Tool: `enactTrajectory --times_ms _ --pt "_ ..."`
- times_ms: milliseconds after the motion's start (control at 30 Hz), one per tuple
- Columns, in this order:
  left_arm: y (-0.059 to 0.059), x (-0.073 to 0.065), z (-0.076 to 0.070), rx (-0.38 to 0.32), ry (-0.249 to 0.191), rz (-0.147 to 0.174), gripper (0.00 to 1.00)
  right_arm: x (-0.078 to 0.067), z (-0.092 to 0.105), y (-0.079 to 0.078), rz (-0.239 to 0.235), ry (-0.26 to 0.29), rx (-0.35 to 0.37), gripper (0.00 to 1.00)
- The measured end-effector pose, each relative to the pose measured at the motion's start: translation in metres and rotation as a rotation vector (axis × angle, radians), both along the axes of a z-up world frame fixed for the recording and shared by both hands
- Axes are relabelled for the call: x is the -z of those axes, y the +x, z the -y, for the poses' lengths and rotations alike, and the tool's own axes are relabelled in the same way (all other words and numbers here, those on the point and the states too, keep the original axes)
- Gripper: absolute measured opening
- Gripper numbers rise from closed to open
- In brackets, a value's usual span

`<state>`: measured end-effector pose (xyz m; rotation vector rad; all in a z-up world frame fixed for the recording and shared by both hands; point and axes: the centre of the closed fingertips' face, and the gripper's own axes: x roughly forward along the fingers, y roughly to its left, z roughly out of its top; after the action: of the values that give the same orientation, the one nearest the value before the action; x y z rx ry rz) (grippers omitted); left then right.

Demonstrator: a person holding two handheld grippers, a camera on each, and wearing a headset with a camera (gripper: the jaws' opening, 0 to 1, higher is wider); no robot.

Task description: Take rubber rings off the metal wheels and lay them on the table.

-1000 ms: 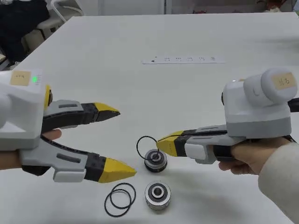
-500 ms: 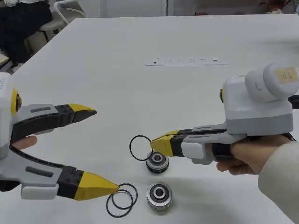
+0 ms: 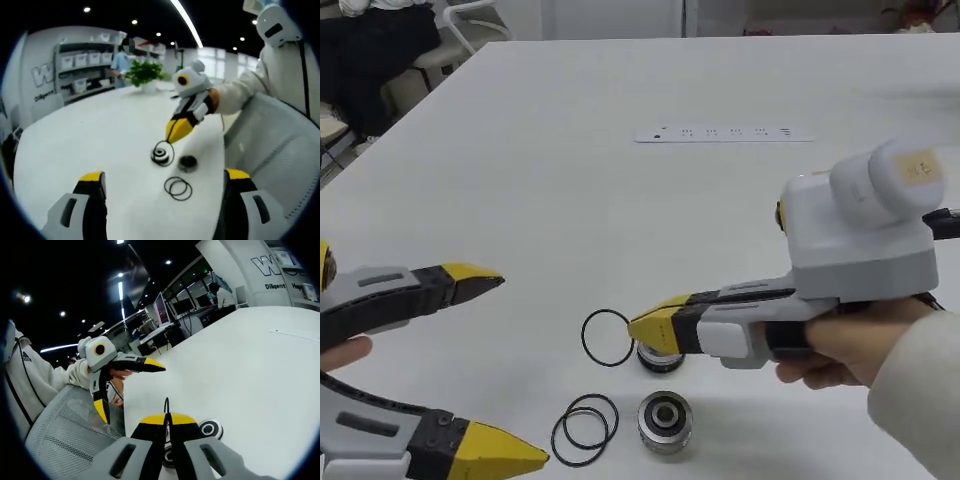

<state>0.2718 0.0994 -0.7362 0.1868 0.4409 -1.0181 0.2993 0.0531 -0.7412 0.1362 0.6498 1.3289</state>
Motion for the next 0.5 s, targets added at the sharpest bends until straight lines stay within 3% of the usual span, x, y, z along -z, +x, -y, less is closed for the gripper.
enactTrajectory --times_ms 100,500 --pt "-0.004 0.007 0.000 -0.001 0.009 -0.024 0.99 0.003 -0.004 -0.007 -0.013 -0.007 -0.025 0.00" --pt "-0.011 0.012 0.005 0.030 0.022 -0.049 0.96 0.027 -0.013 -0.032 -0.027 -0.075 -0.120 0.00"
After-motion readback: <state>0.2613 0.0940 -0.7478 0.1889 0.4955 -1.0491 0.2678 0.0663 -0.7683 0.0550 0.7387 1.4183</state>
